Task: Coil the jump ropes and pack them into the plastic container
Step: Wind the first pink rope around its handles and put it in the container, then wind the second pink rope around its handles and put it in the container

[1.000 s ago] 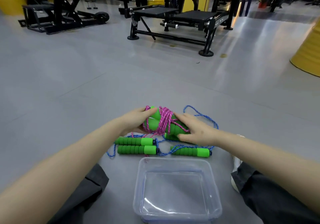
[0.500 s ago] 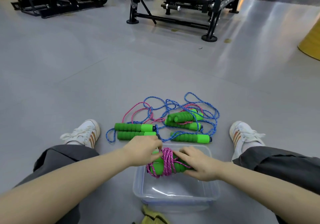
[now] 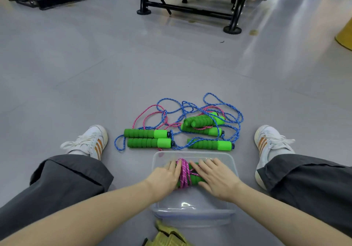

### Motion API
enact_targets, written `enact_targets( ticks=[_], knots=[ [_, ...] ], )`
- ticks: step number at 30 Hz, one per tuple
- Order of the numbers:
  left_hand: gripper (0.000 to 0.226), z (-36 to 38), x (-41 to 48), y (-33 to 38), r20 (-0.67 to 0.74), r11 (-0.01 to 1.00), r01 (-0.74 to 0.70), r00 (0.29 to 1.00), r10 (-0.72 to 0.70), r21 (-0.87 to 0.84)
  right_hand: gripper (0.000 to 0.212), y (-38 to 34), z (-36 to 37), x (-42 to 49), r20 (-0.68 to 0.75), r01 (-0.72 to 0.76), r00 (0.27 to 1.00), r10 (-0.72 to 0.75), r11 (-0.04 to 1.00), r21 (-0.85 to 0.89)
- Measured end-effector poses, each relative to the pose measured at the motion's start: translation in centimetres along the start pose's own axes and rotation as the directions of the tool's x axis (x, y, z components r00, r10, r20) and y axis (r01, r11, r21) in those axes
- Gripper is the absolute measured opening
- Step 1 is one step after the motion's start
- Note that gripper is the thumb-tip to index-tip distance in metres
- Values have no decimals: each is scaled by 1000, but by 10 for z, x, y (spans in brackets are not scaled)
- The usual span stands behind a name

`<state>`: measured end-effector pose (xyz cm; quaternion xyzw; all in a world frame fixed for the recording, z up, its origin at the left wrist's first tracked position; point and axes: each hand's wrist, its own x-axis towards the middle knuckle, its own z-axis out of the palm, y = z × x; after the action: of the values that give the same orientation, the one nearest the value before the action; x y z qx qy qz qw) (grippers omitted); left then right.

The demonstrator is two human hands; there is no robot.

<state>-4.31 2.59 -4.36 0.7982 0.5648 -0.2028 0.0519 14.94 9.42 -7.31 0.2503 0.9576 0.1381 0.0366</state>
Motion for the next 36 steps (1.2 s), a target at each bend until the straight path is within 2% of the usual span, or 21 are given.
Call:
enact_targets(
  ticks=[4,7,10,11,13,16,20,23,25,27,29,30,32,34,36],
  knots=[
    [58,14,2,6,-16,1000,-10,1000,10,1,58,-9,1,-3,35,-56,998,57,998,-20],
    [65,1,2,-2,-5,999,-25,1000,25,-32,74,-9,0,2,28,-101,995,99,993,67],
    [80,-10,-3,-12,-173,989,-61,984,38,-131,79,-7,-6,6,58,-147,988,142,984,99],
    [78,-12,-4,-12,-195,982,-102,978,70,-160,80,-7,-9,7,55,-138,990,133,985,107],
    [68,-10,-5,-9,-257,976,-205,949,182,-66,80,-8,-14,8,94,-157,985,146,979,132],
    [68,2,-3,-6,-225,968,-246,941,253,58,75,-6,-18,8,106,-140,986,127,981,131],
    [69,-6,3,-1,-88,962,-264,959,270,75,63,2,-30,2,251,-124,965,76,975,182],
    [73,-20,4,-6,-171,960,-272,951,259,-62,48,7,-49,9,122,-147,986,117,950,275],
    [58,-24,7,-12,-323,945,-312,908,266,-98,36,15,-49,14,-60,-101,991,119,963,249],
    [36,-28,17,-20,-515,956,-280,834,197,-88,31,25,-55,22,-134,-138,974,183,948,287],
    [30,-47,28,-26,-607,963,-173,795,12,-207,31,37,-65,31,-112,-247,943,312,887,390],
    [31,-59,34,-28,-595,947,-104,797,-102,-303,30,45,-66,34,-96,-312,919,383,853,419],
    [36,-75,53,-37,-487,890,54,821,-298,-453,26,65,-63,42,-3,-437,874,486,790,430],
    [46,-86,75,-44,-366,855,175,848,-383,-489,29,83,-60,49,182,-560,818,546,682,470],
    [56,-93,98,-49,-219,833,267,884,-412,-485,34,97,-53,55,309,-627,774,553,599,498]
  ],
)
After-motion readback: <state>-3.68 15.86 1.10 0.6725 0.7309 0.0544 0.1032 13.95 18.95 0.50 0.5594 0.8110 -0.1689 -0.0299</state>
